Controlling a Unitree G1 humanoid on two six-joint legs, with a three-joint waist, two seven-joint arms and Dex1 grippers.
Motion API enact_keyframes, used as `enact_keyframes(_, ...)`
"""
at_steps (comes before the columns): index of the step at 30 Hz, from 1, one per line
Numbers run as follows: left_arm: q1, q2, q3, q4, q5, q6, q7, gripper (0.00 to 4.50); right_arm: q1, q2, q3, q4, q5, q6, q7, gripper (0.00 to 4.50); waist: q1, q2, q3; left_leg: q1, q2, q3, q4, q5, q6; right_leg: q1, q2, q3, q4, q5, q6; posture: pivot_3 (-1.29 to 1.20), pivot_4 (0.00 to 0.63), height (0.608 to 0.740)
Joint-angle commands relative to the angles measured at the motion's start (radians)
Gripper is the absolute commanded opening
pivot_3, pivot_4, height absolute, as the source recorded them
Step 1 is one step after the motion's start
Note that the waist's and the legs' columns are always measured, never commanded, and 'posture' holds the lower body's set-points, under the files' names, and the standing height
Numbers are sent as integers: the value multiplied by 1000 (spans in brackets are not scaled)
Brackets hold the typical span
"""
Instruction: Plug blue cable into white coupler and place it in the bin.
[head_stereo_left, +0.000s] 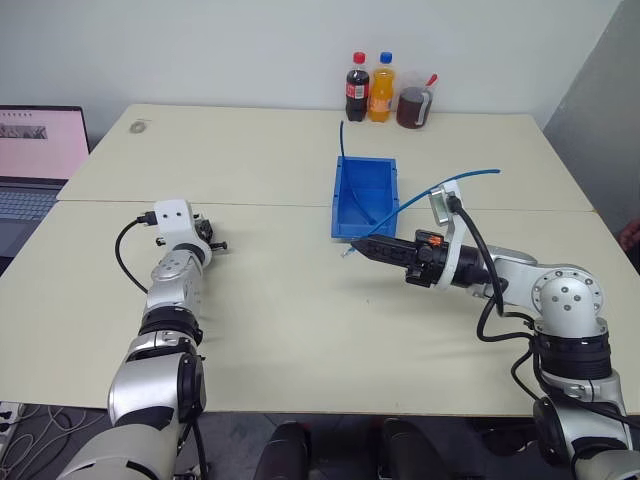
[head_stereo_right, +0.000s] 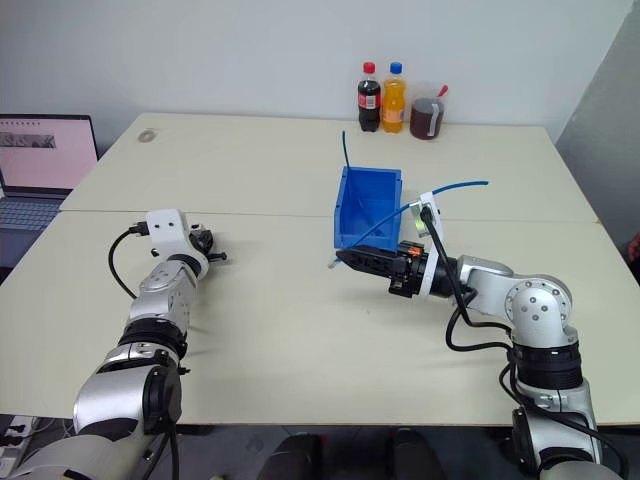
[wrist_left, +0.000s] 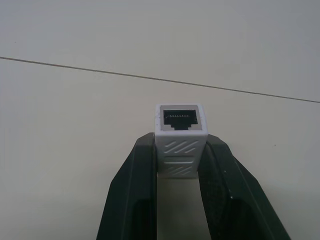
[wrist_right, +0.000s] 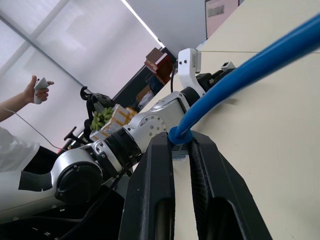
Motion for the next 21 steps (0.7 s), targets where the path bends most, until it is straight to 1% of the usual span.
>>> enact_keyframes(1,35,27,-118,-193,21,36,-275,787,-23,-3,-9,-50,-15,-26,14,142,0,0,0,0,0,0,0,0,0,0,0,0,0,0,0,0,150,740)
enact_keyframes(3,129,69,-213,-402,-22,105,-537,787,-42,-37,35,-80,-85,-50,65,142,-5,0,0,0,0,0,0,0,0,0,0,1,0,0,0,0,150,740)
enact_keyframes(5,236,146,-296,-628,-80,186,-771,787,-52,-57,73,-102,-138,-73,109,142,-10,0,0,0,0,1,-1,0,0,0,0,2,0,0,0,0,150,740)
enact_keyframes(7,309,219,-359,-782,-106,231,-924,787,-57,-65,102,-115,-179,-97,145,142,-18,0,0,1,1,2,-2,0,0,-1,0,3,-1,0,-1,0,150,740)
enact_keyframes(9,349,249,-394,-879,-151,267,-1032,787,-63,-62,135,-112,-238,-137,174,142,-20,1,0,1,2,1,-3,0,0,-1,1,3,0,-1,-2,0,150,740)
enact_keyframes(10,358,247,-414,-894,-151,255,-1063,787,-64,-58,155,-108,-274,-165,188,142,-17,1,1,2,2,0,-3,0,0,-1,1,3,0,-1,-3,0,150,740)
enact_keyframes(12,358,240,-461,-867,-101,197,-1099,787,-62,-45,187,-94,-332,-208,211,142,-10,1,1,2,3,-2,-3,0,0,-1,2,2,1,-2,-2,0,150,740)
enact_keyframes(13,350,229,-485,-824,-73,158,-1119,787,-52,-39,210,-87,-367,-237,230,142,-9,1,1,2,3,-2,-3,0,0,-1,3,2,1,-4,1,0,150,740)
enact_keyframes(15,326,203,-516,-728,-43,96,-1156,787,-24,-35,264,-65,-449,-309,274,142,-8,1,0,2,2,-2,-2,0,0,0,3,1,1,-4,1,0,150,740)
enact_keyframes(18,283,156,-542,-584,-9,-29,-1202,787,25,-38,362,-33,-610,-490,359,142,0,0,0,2,2,-2,0,0,0,1,3,-1,0,-4,2,0,150,740)
enact_keyframes(21,249,126,-550,-475,11,-123,-1246,787,59,-5,433,17,-729,-651,417,142,3,0,-1,2,0,0,0,0,0,1,1,1,0,-4,3,0,150,740)
